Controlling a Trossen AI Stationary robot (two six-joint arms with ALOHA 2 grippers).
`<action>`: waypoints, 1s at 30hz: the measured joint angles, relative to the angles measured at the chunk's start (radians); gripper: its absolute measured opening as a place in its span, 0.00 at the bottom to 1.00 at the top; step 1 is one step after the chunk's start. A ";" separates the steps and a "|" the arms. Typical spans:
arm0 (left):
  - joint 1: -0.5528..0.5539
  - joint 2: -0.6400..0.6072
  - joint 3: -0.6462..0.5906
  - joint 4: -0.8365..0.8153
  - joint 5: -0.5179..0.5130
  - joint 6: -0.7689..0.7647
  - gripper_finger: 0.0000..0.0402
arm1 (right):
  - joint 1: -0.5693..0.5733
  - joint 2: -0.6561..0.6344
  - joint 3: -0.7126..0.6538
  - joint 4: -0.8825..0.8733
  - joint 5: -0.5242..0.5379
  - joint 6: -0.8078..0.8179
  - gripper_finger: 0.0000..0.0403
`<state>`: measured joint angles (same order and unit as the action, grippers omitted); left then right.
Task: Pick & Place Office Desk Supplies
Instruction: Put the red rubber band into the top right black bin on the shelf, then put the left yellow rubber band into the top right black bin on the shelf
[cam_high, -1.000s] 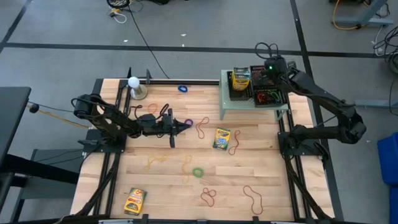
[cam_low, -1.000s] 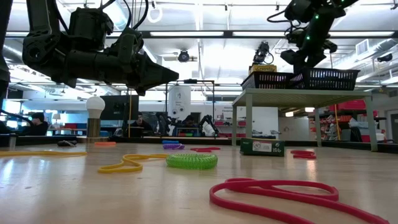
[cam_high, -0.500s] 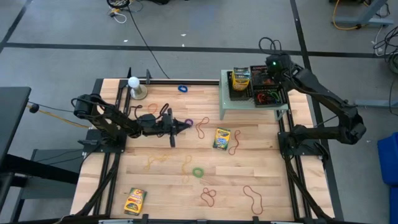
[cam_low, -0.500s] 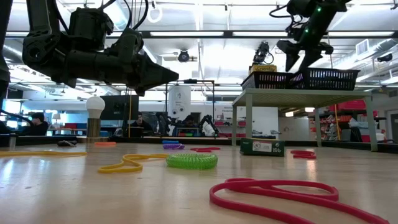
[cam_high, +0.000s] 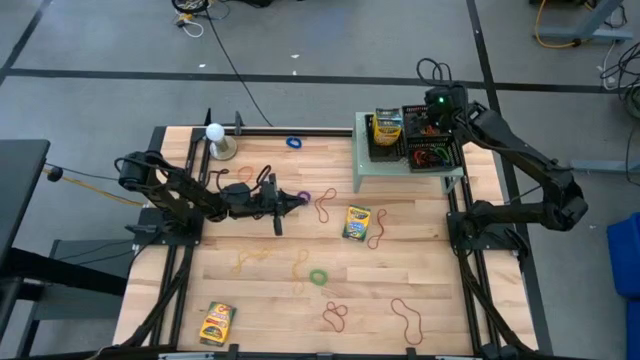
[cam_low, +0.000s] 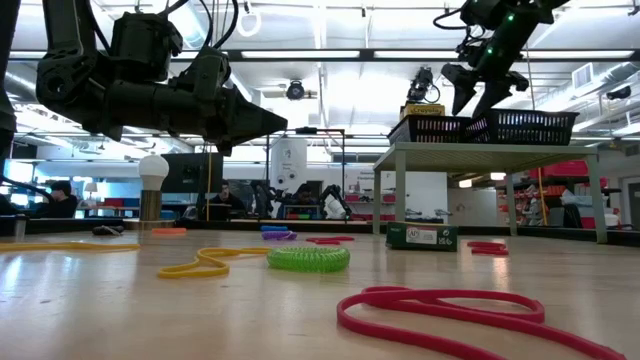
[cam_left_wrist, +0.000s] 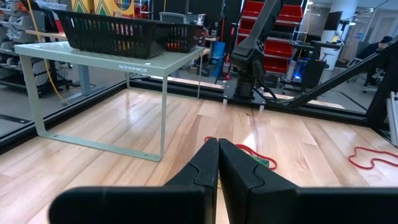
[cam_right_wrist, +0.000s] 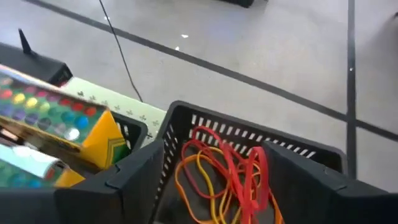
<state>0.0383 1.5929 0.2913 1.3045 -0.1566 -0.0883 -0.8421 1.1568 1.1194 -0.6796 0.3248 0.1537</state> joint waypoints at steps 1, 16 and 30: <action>0.000 0.000 0.000 0.000 0.000 0.000 0.05 | 0.001 0.004 0.000 -0.009 0.000 -0.010 0.70; 0.000 0.000 0.000 0.000 0.000 0.003 0.05 | 0.053 0.047 0.013 -0.028 0.254 -0.265 0.95; 0.002 0.000 0.000 -0.019 -0.011 -0.031 0.05 | 0.350 0.022 0.015 -0.191 0.489 -0.339 0.97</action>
<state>0.0408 1.5929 0.2913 1.2857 -0.1675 -0.1188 -0.4923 1.1789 1.1343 -0.8701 0.8139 -0.1852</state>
